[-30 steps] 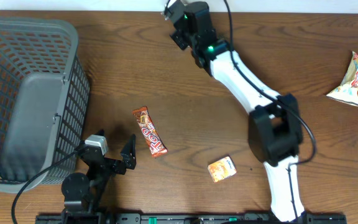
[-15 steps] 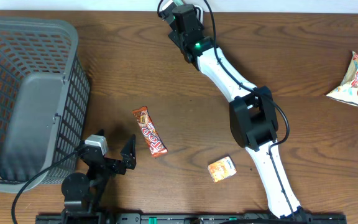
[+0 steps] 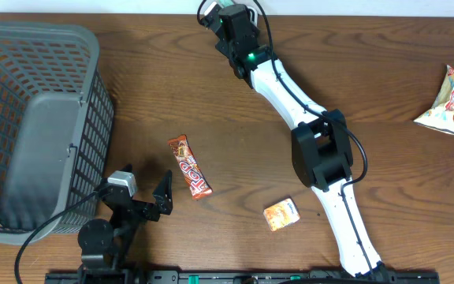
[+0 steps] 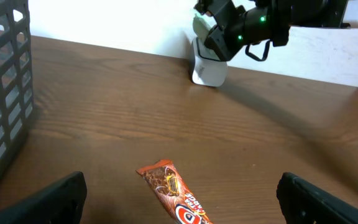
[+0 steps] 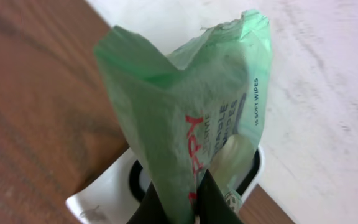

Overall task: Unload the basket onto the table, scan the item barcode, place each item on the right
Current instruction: 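Hold the wipes pack in front of the scanner with the right gripper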

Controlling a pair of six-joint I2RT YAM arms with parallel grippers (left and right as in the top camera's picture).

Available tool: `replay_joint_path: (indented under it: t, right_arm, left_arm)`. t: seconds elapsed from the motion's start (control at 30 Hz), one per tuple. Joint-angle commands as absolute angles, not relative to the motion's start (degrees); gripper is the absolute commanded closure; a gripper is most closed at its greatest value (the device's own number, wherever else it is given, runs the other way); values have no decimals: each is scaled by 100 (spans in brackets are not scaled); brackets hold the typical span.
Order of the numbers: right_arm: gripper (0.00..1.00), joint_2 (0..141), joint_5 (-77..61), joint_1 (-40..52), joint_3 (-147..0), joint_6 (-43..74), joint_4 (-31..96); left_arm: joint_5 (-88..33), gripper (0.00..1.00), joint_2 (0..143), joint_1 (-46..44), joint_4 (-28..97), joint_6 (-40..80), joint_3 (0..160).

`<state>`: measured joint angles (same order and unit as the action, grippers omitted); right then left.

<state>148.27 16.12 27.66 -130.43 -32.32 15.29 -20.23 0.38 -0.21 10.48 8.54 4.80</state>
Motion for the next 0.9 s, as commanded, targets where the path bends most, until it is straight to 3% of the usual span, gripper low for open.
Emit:
replay_joint_path:
  t: [0.0,0.13,0.37,0.6,0.87]
  right_arm:
    - [99,14903,1308,2740,-13194,-3682,1640]
    - [99,15061,1509,2742,-13157,-4449,1651]
    - [99,15163,1490,2742,-13146,-4552,1553]
    - [99,15067,2086,2764,-13146,-4552,569]
    - [99,15002,1356,2602,-13146,-4659,1636]
  left_arm:
    - [-2010,2,34,-8,1192,755,388]
    - [-2010,2,34,-8,1192,755,388]
    - [-2010,2,34,-8,1192,755,388]
    - [-2008,2,34,-8,1192,755,388]
    - [-2010,2,34,-8,1192,755,388]
